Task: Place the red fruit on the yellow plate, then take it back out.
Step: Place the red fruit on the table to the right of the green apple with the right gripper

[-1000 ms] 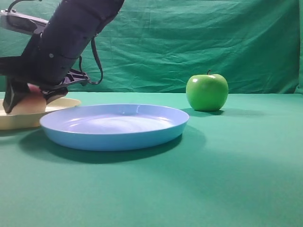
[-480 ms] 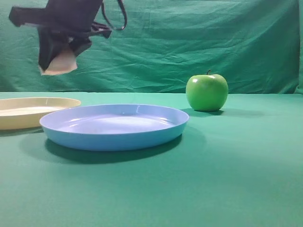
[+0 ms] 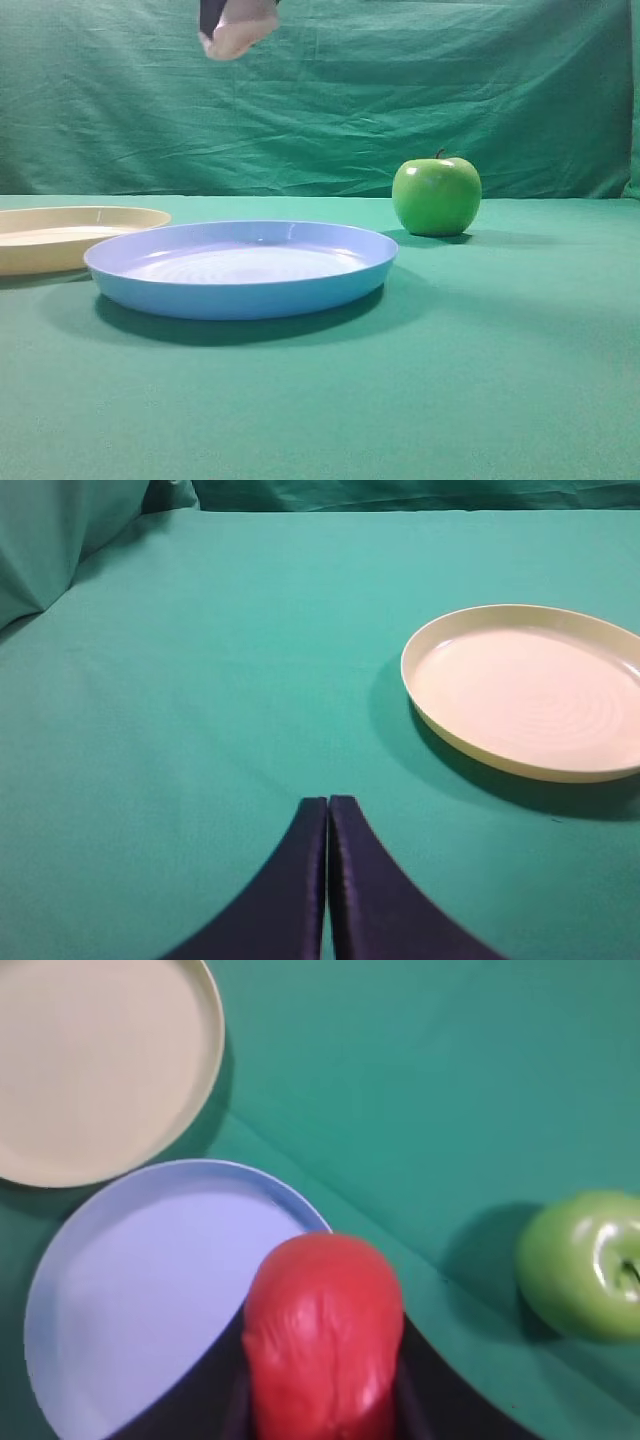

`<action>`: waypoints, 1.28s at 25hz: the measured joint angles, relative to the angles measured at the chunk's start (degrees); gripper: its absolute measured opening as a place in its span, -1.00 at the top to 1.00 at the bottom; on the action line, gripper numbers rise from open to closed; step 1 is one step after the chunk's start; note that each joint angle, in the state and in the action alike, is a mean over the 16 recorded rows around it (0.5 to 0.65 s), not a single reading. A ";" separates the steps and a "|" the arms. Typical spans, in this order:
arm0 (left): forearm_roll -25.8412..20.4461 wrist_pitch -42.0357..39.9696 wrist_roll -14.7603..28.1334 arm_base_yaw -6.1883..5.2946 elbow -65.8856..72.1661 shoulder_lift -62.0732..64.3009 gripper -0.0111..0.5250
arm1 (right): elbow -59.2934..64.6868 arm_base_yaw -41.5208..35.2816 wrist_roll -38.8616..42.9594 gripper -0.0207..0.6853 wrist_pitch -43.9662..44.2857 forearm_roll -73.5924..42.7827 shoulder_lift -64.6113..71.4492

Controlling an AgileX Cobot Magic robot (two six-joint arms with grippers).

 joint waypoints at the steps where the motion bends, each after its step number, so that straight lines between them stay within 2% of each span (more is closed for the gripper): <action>1: 0.00 0.00 0.00 0.00 0.00 0.00 0.96 | 3.40 -1.05 0.29 0.36 -1.25 0.00 -2.28; 12: 0.00 0.00 0.00 0.00 0.00 0.00 0.96 | 36.68 -12.64 2.85 0.36 -17.91 -0.05 -20.18; 18: 0.00 0.00 0.00 0.00 0.00 0.00 0.96 | 48.30 -15.54 3.50 0.36 -29.38 -0.05 -21.13; 24: 0.00 0.00 0.00 0.00 0.00 0.00 0.96 | 54.24 -16.02 3.95 0.34 -38.82 -0.04 -17.49; 28: 0.00 0.00 0.00 0.00 0.00 0.00 0.96 | 55.60 -16.03 4.09 0.19 -42.38 -0.02 -14.71; 32: 0.00 0.00 0.00 0.00 0.00 0.00 0.96 | 55.74 -16.04 4.10 -0.10 -43.62 -0.02 -12.62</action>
